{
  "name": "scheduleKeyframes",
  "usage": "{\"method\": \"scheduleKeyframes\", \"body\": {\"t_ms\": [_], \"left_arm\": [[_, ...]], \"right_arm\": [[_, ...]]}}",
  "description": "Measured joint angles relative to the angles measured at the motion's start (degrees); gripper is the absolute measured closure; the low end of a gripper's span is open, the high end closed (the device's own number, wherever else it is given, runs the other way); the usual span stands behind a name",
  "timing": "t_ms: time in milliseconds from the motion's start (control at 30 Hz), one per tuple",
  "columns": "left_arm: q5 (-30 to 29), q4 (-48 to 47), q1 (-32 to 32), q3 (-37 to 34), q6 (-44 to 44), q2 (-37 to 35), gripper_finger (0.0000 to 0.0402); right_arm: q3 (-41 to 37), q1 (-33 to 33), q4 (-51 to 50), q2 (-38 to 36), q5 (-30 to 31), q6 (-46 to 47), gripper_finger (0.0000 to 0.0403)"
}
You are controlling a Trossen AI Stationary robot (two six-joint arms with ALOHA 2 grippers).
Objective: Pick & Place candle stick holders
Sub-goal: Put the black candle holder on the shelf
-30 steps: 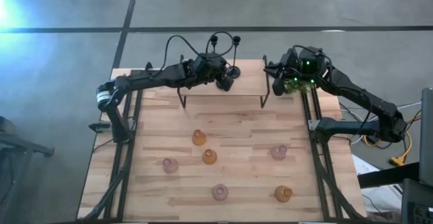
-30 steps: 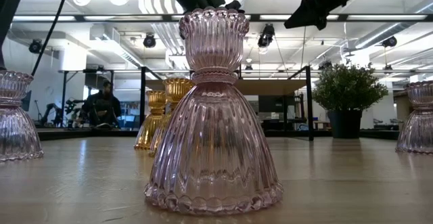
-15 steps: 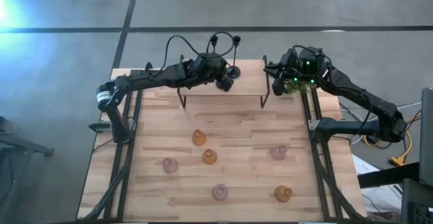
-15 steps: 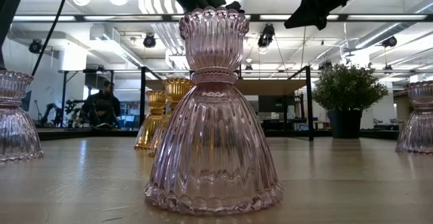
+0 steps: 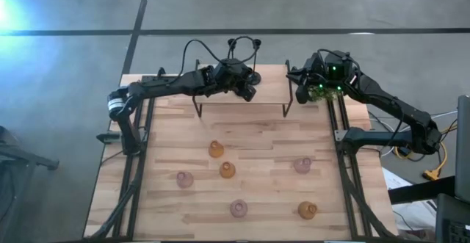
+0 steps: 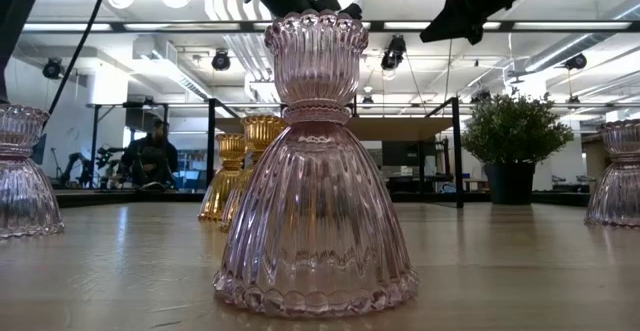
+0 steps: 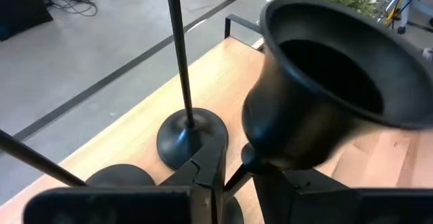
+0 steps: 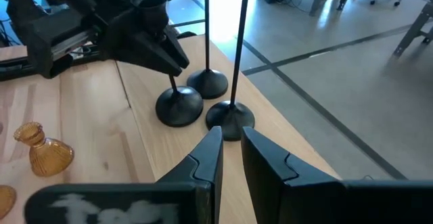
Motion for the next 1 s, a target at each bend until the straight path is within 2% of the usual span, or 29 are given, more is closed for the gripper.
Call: {"method": "scheduleKeyframes", "body": {"t_ms": [233,433,833,1000], "left_arm": [[-0.52,0.12,0.01,0.00,-0.34,0.00,0.0339],[-0.81,0.21,0.01,0.00,-0.84,0.00,0.0388],[-2.18,-0.25,-0.01,0.00,0.39,0.00,0.0387],[-4.49,-0.31,-0.01,0.00,1.65,0.00,0.0387]], "right_arm": [[0.00,0.00,-0.02,0.01,-0.02,0.00,0.0355],[0.00,-0.02,-0.02,0.00,-0.02,0.00,0.0355],[0.00,-0.04,-0.04,0.00,-0.02,0.00,0.0355],[0.00,-0.04,-0.03,0.00,-0.02,0.00,0.0355]]}}
